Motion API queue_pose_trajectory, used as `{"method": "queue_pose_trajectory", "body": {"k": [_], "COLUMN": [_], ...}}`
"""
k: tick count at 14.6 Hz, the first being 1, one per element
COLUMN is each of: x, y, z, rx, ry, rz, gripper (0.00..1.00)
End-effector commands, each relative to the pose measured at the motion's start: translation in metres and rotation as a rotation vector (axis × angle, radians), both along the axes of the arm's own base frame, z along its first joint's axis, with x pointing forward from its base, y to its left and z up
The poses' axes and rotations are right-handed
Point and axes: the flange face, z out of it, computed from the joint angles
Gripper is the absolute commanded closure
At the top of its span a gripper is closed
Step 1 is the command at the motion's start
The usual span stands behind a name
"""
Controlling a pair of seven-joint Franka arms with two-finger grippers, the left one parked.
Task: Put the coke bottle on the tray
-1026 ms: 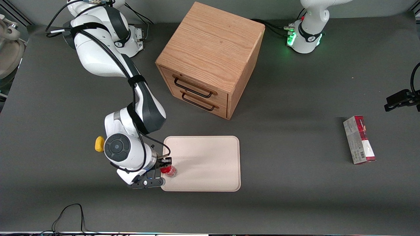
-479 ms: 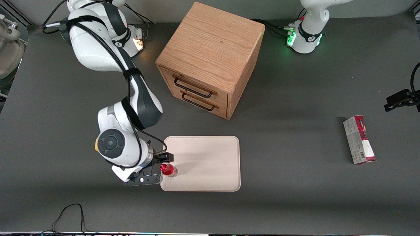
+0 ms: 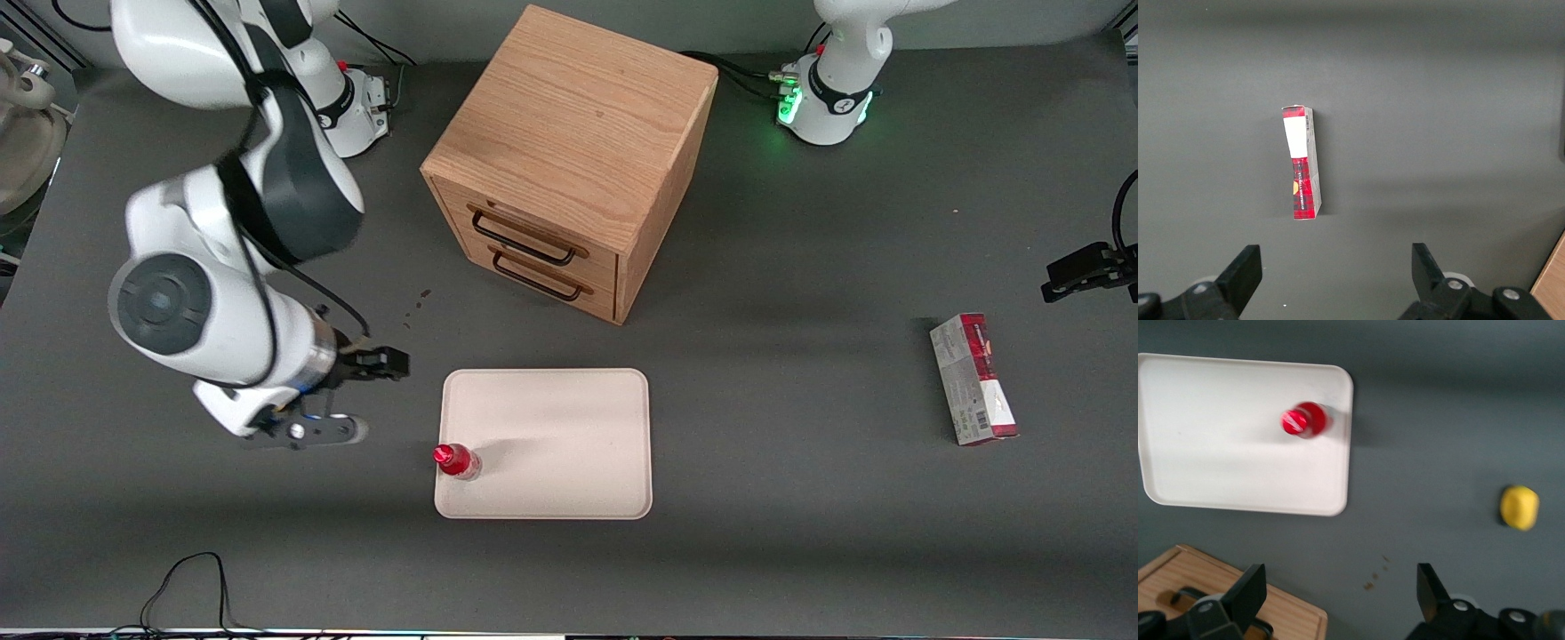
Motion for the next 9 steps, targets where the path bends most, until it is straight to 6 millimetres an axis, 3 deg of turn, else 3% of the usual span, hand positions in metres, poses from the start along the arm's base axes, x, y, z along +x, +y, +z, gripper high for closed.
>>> {"method": "queue_pose_trajectory", "body": {"k": [1,5,7,9], "x": [-0.031,-0.044,-0.054,-0.061], "y": [-0.039,-0.083,-0.124,-0.152], "z": [0.020,0.030,0.028,0.027], "rx": [-0.004,-0.001,0.029,0.053], "ry": [0.041,0.038,0.011,-0.025], "rz": [-0.042,-0.059,-0.072,-0.061], "gripper": [0.00,0.00,0.00,0.00]}}
